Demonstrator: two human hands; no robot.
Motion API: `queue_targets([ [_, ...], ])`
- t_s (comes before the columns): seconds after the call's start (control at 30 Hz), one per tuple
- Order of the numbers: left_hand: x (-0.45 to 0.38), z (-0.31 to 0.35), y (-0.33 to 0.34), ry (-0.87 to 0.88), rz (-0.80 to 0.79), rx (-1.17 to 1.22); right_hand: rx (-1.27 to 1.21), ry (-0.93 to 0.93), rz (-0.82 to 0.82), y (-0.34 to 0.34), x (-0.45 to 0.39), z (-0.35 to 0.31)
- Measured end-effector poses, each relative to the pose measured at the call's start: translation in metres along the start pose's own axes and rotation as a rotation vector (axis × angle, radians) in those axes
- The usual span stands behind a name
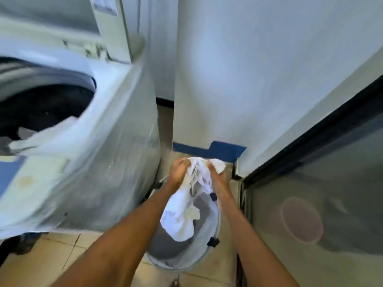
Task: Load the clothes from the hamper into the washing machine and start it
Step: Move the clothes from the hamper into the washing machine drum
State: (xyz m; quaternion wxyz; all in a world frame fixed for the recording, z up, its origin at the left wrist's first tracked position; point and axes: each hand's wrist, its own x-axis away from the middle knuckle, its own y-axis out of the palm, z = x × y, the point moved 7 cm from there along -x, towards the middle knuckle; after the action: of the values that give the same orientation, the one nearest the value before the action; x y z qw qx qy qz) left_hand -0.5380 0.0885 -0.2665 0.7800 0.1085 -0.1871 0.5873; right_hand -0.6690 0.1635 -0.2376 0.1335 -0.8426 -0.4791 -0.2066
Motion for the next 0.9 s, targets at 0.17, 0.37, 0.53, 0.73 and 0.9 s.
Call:
queue_targets([
  [0.17, 0.054, 0.148, 0.0, 0.102, -0.283, -0.023, 0.474, -0.086, -0.326, 0.01, 0.07, -0.114],
  [0.37, 0.089, 0.269, -0.046, 0.255, -0.128, -0.093, 0.582, -0.385, -0.243, 0.016, 0.117, -0.271],
  [0.53, 0.117, 0.344, -0.086, 0.463, 0.076, -0.128, 0.275, -0.48, -0.103, 0.035, 0.146, -0.369],
  [0.73, 0.154, 0.408, -0.117, 0.674, 0.225, -0.179, 0.114, -0.522, -0.23, 0.091, 0.174, -0.421],
  [0.9, 0.181, 0.447, -0.141, 0.711, 0.262, 0.206, 0.086, -0.535, -0.383, 0.115, 0.19, -0.441],
])
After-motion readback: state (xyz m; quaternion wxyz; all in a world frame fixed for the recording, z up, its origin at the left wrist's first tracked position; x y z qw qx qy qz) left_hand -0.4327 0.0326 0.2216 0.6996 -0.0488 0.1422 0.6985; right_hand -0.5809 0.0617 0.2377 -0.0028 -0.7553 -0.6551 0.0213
